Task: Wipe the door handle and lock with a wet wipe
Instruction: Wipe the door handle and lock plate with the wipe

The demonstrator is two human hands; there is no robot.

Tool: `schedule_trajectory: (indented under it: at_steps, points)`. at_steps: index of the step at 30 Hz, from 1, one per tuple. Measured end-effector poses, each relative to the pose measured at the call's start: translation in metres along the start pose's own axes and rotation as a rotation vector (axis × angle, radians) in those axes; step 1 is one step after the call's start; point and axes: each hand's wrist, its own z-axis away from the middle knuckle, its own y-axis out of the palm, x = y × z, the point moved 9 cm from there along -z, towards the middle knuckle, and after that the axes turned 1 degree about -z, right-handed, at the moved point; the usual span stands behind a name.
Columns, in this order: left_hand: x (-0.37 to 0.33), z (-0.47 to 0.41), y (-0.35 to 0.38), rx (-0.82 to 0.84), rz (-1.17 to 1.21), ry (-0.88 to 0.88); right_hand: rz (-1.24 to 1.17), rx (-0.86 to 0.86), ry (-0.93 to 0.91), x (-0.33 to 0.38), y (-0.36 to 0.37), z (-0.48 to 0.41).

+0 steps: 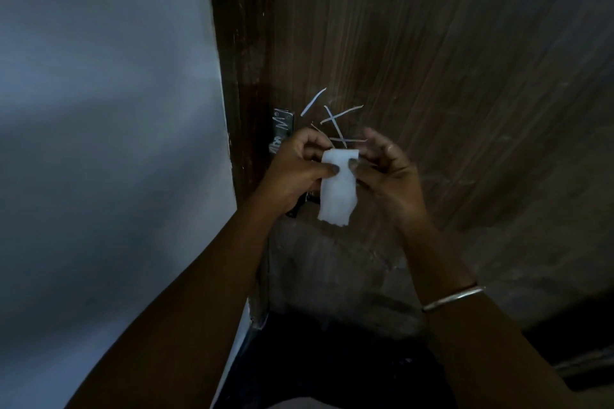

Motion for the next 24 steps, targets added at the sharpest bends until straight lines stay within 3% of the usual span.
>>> schedule_trajectory:
  at_steps: [5,14,19,24]
  points:
    - [0.006,0.000,-0.002,-0.019,-0.023,-0.002,0.078,-0.025,0.135,-0.011,0.002,0.005]
    - [0.019,0.003,0.008,0.066,-0.030,-0.075,0.122,0.021,-0.039,0.001,0.007,0.001]
    - [0.023,0.003,0.010,0.076,0.155,-0.211,0.169,0.034,-0.159,0.003,0.010,0.000]
    - [0.020,0.000,0.007,0.058,0.121,-0.170,0.066,0.006,-0.114,-0.003,0.013,-0.003]
